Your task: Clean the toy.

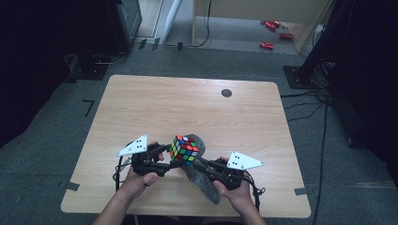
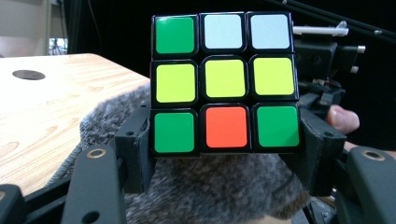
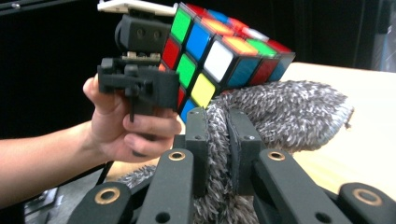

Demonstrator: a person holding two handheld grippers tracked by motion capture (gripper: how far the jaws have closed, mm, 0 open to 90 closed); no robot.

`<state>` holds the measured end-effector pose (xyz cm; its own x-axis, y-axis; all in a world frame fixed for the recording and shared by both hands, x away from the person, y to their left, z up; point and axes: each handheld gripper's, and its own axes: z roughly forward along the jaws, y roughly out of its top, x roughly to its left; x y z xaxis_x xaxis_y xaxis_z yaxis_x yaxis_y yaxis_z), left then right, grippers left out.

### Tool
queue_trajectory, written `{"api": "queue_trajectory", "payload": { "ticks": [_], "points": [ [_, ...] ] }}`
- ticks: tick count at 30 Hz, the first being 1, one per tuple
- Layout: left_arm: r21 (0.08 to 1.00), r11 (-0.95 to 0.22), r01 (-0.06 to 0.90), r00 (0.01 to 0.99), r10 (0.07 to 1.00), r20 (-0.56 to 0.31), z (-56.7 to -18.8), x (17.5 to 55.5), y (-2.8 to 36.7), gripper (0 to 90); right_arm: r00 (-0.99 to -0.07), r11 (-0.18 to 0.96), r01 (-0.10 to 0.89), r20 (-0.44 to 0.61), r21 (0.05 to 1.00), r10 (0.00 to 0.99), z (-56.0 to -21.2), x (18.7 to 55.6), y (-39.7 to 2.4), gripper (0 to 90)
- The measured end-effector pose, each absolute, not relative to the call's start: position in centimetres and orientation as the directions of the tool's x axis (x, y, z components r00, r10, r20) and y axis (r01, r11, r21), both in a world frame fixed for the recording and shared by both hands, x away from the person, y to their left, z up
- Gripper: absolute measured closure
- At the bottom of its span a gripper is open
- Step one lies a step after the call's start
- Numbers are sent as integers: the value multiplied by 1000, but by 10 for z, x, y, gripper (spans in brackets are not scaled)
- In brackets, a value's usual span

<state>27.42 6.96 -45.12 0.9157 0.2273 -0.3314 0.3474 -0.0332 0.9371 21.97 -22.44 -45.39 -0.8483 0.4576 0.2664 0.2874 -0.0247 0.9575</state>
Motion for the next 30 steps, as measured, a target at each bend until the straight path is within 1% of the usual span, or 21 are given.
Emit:
{"api": "queue_trajectory", "payload": {
  "ticks": [3,5,7,11,13,15,19,22,25,28,30],
  "points": [
    [937,-53,345,920,216,-326,-452,274,68,349,-838,-62,270,266,961,477,-449,219,-230,815],
    [937,-58,344,920,222,-324,-452,273,67,349,-833,-67,263,261,962,488,-449,220,-232,814],
    [936,-59,347,918,226,-326,-452,274,67,349,-834,-55,267,259,962,487,-451,220,-231,813],
    [934,-42,354,916,217,-338,-451,276,71,348,-864,30,275,233,961,446,-457,220,-221,811],
    [933,-44,358,915,218,-340,-451,276,72,348,-870,43,264,219,964,442,-456,218,-219,811],
    [932,-46,360,913,223,-342,-452,277,71,348,-872,35,250,210,968,443,-453,217,-221,811],
    [930,-65,362,911,235,-338,-454,277,70,348,-862,-25,239,224,971,454,-446,218,-231,810],
    [927,-68,368,905,257,-340,-454,277,69,348,-871,2,247,221,969,439,-449,218,-228,809],
    [927,-63,370,897,284,-338,-454,279,71,348,-893,65,242,196,968,404,-453,218,-221,804],
    [928,-65,367,892,308,-331,-454,280,74,348,-879,64,249,197,966,434,-454,219,-224,803],
    [927,-66,369,889,316,-331,-454,280,75,348,-842,90,256,176,963,511,-455,224,-230,806]
  ]
}}
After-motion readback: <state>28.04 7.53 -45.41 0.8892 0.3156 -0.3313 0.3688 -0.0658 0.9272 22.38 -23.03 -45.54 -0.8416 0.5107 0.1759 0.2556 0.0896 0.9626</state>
